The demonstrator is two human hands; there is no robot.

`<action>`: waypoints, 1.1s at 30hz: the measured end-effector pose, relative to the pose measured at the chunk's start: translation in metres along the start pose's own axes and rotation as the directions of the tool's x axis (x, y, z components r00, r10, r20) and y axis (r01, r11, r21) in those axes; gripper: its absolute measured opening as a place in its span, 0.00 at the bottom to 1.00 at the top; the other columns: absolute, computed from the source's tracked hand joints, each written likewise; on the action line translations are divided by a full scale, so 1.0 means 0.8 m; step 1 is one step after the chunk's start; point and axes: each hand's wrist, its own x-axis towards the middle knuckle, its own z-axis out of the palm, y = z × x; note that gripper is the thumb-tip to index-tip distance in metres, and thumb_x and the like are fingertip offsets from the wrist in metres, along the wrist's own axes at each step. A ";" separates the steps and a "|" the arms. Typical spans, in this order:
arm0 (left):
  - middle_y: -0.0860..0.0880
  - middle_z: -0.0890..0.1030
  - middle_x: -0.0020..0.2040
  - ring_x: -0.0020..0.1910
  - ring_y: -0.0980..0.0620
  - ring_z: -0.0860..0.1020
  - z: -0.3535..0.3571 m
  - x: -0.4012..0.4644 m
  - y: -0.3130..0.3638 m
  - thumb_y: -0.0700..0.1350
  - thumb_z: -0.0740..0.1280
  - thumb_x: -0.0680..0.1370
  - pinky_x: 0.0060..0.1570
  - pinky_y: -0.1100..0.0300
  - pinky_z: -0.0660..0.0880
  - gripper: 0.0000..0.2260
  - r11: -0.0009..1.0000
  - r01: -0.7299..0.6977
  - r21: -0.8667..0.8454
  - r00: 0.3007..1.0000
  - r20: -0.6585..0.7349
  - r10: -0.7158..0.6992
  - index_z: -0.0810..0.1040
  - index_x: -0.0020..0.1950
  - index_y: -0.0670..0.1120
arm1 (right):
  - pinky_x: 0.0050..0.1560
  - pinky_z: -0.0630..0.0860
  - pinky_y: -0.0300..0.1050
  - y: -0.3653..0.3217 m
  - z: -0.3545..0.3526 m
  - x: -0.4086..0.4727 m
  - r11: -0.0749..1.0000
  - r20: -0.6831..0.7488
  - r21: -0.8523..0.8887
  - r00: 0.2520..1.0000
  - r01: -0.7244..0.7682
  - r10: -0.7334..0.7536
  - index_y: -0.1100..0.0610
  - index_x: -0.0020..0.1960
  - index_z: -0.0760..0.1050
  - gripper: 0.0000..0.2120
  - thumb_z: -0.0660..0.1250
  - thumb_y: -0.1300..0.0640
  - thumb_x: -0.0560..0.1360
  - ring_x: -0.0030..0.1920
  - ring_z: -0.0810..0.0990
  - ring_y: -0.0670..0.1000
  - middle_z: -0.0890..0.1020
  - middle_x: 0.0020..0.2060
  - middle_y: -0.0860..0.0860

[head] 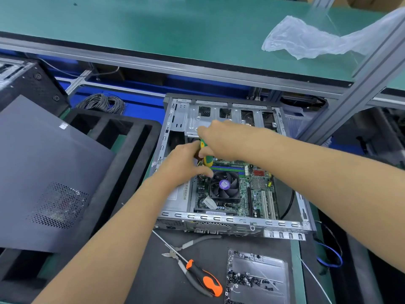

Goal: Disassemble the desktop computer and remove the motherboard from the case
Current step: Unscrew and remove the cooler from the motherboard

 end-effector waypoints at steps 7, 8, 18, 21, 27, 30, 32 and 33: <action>0.60 0.68 0.27 0.33 0.52 0.72 0.008 -0.011 -0.003 0.64 0.71 0.70 0.32 0.63 0.59 0.17 0.935 -0.114 0.336 0.987 -0.072 0.146 0.72 0.39 0.52 | 0.35 0.71 0.50 0.001 0.003 -0.006 0.986 0.096 -0.005 0.981 0.168 -0.167 0.50 0.52 0.63 0.16 0.71 0.52 0.74 0.45 0.76 0.56 0.73 0.47 0.51; 0.57 0.73 0.29 0.35 0.49 0.75 0.009 -0.011 -0.004 0.62 0.70 0.72 0.32 0.61 0.61 0.16 0.924 -0.127 0.361 0.985 -0.067 0.161 0.74 0.41 0.50 | 0.34 0.70 0.49 0.000 0.001 -0.005 0.996 0.094 -0.009 0.992 0.089 -0.087 0.50 0.51 0.62 0.19 0.70 0.44 0.73 0.42 0.74 0.55 0.72 0.44 0.50; 0.45 0.76 0.33 0.34 0.42 0.71 0.010 -0.015 0.003 0.45 0.59 0.81 0.36 0.55 0.52 0.14 0.899 -0.052 0.434 0.988 -0.110 0.110 0.66 0.34 0.48 | 0.45 0.73 0.51 -0.008 0.001 0.003 0.924 0.108 -0.241 0.954 0.297 -0.279 0.55 0.58 0.68 0.09 0.63 0.54 0.80 0.51 0.76 0.58 0.75 0.52 0.54; 0.43 0.76 0.33 0.36 0.38 0.74 0.009 -0.014 0.002 0.43 0.58 0.80 0.36 0.54 0.54 0.14 0.917 -0.038 0.397 0.989 -0.118 0.092 0.67 0.34 0.46 | 0.43 0.67 0.49 -0.004 0.000 0.005 0.923 0.102 -0.249 0.956 0.292 -0.275 0.53 0.58 0.68 0.12 0.66 0.52 0.78 0.53 0.75 0.57 0.73 0.53 0.52; 0.46 0.79 0.39 0.40 0.41 0.75 0.008 -0.013 0.000 0.42 0.54 0.80 0.38 0.53 0.60 0.10 0.930 -0.077 0.359 0.981 -0.138 0.134 0.72 0.42 0.46 | 0.26 0.59 0.45 -0.001 -0.001 0.006 0.966 0.101 -0.260 0.994 -0.010 0.038 0.59 0.47 0.72 0.20 0.60 0.41 0.81 0.38 0.69 0.55 0.69 0.40 0.52; 0.44 0.82 0.45 0.43 0.41 0.77 0.010 -0.011 -0.001 0.40 0.55 0.79 0.43 0.53 0.66 0.12 0.941 -0.050 0.333 0.983 -0.149 0.105 0.79 0.48 0.43 | 0.30 0.65 0.46 0.005 -0.001 0.002 0.942 0.117 -0.306 0.988 0.134 -0.103 0.55 0.59 0.72 0.14 0.64 0.47 0.80 0.44 0.72 0.57 0.68 0.43 0.51; 0.44 0.83 0.46 0.45 0.39 0.77 0.010 -0.011 0.000 0.40 0.55 0.79 0.45 0.53 0.67 0.13 0.937 -0.058 0.343 0.983 -0.146 0.114 0.80 0.51 0.44 | 0.38 0.66 0.48 0.014 0.002 0.002 0.924 0.130 -0.290 0.967 0.249 -0.219 0.51 0.63 0.70 0.15 0.66 0.52 0.78 0.47 0.73 0.55 0.67 0.46 0.49; 0.44 0.83 0.46 0.45 0.39 0.77 0.010 -0.011 0.000 0.40 0.55 0.79 0.45 0.53 0.66 0.13 0.936 -0.062 0.346 0.982 -0.145 0.118 0.80 0.51 0.45 | 0.39 0.65 0.47 0.017 0.004 0.003 0.925 0.110 -0.252 0.958 0.283 -0.264 0.50 0.63 0.70 0.15 0.68 0.52 0.77 0.47 0.72 0.54 0.66 0.47 0.48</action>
